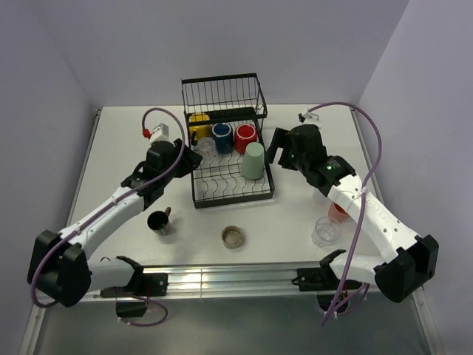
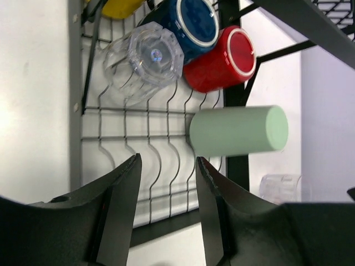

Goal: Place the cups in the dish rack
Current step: Place the cup upside down on the dish rack, then grab a cup with the left arm

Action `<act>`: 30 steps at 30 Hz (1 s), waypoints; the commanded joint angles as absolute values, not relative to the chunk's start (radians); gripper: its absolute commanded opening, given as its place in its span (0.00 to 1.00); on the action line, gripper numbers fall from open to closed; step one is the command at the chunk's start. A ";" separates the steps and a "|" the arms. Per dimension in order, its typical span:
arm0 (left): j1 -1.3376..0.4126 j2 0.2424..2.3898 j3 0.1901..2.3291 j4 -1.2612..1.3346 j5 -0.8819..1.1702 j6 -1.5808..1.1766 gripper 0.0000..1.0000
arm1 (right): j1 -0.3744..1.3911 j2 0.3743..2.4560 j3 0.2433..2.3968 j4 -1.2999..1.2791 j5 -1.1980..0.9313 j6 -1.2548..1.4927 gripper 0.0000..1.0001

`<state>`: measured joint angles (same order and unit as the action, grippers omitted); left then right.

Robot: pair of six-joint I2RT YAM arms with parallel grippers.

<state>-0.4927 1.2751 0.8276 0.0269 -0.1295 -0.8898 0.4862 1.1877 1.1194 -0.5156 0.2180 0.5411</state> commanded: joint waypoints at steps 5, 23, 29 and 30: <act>-0.502 1.093 0.972 -0.548 -0.231 -0.787 0.50 | 0.479 1.131 1.112 -0.486 0.222 0.526 0.94; -0.509 0.879 0.894 -1.052 -0.244 -0.836 0.52 | 0.479 1.167 1.103 -0.448 0.175 0.543 0.94; -0.520 0.888 0.858 -1.037 -0.224 -0.844 0.52 | 0.480 1.175 1.092 -0.434 0.166 0.545 0.94; -0.522 0.893 0.854 -1.034 -0.222 -0.844 0.52 | 0.479 1.175 1.089 -0.433 0.164 0.545 0.94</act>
